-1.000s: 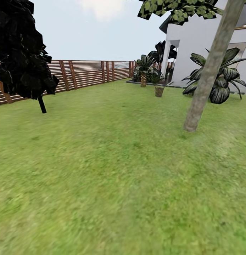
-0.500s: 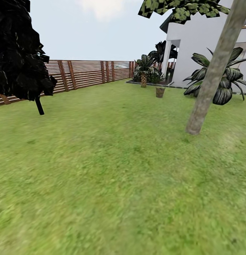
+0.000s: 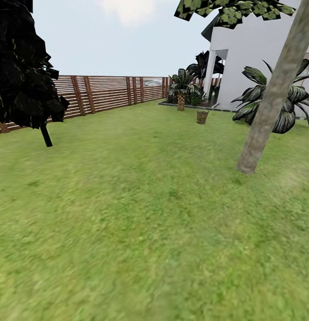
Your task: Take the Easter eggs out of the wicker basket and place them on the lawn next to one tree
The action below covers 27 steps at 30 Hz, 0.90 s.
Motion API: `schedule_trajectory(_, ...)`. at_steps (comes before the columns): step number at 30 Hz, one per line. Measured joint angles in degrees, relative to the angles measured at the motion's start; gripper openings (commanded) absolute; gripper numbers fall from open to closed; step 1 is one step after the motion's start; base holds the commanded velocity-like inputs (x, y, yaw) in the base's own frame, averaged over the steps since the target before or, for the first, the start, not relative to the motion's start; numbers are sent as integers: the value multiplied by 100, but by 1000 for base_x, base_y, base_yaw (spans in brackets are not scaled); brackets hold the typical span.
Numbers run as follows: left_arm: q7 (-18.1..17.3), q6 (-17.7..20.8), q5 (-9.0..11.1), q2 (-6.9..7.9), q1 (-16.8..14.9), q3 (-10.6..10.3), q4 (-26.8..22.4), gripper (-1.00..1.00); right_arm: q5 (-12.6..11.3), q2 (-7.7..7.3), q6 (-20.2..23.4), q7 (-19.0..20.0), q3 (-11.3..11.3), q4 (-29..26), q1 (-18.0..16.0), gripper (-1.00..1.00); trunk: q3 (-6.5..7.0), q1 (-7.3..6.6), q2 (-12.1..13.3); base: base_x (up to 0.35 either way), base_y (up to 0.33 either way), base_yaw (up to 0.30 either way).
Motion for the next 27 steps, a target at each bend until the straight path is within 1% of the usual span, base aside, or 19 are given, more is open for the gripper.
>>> schedule_trajectory(27,-3,0,0,0,0,0,0,100,0,0,0,0,0,0,0,100,0,0,0,332,0,0)
